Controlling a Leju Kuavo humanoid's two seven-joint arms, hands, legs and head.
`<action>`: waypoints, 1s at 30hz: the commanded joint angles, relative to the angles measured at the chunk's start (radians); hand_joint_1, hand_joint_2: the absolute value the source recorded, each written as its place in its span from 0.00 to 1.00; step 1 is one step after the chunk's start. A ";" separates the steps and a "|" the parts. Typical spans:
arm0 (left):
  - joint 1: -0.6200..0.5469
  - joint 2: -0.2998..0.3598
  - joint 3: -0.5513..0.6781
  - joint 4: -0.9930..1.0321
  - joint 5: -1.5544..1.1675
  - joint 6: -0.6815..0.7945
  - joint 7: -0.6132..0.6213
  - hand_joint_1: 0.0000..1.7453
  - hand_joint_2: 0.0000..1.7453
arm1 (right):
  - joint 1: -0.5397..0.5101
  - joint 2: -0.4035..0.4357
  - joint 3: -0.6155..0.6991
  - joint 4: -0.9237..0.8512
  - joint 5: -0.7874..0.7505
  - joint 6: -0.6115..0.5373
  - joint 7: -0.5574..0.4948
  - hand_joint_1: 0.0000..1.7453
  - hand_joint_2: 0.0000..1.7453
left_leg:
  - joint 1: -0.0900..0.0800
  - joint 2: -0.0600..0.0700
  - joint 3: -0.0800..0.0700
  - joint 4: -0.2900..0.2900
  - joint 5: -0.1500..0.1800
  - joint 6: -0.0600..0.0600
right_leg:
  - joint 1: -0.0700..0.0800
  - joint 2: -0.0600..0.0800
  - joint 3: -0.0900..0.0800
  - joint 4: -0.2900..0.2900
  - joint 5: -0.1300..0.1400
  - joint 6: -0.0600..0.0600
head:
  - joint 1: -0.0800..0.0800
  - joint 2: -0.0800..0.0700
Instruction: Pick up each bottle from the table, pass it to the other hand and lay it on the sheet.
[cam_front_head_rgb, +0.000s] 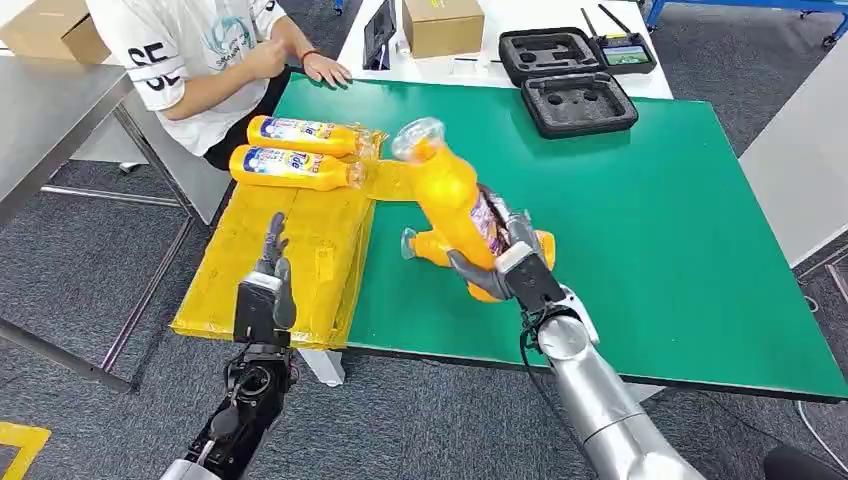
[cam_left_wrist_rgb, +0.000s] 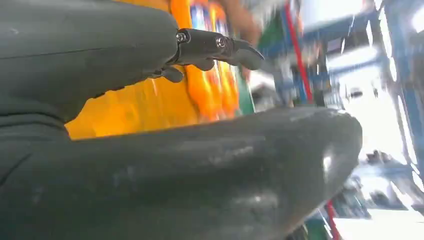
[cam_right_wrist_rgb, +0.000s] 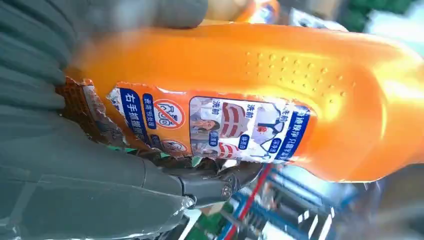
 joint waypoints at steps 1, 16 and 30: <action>-0.013 0.028 -0.105 -0.084 0.102 -0.197 0.065 0.00 0.00 | 0.020 0.098 -0.030 0.118 -0.041 0.024 -0.078 1.00 1.00 | 0.001 0.001 0.000 0.000 0.000 -0.001 | 0.001 0.001 0.000 0.000 0.001 -0.001 | 0.000 0.000; -0.035 0.035 -0.157 -0.086 0.057 -0.286 0.057 0.00 1.00 | -0.017 0.169 0.023 0.301 -0.026 0.067 -0.079 1.00 1.00 | 0.001 0.001 0.000 0.000 0.000 -0.001 | 0.001 0.001 0.000 0.000 0.001 -0.002 | 0.000 0.000; -0.041 0.032 -0.166 -0.070 0.051 -0.313 0.056 0.00 1.00 | -0.043 0.202 0.068 0.350 -0.001 0.081 -0.072 1.00 1.00 | 0.000 0.000 0.000 0.000 0.000 -0.001 | 0.000 0.001 0.000 0.000 0.000 -0.001 | 0.000 0.000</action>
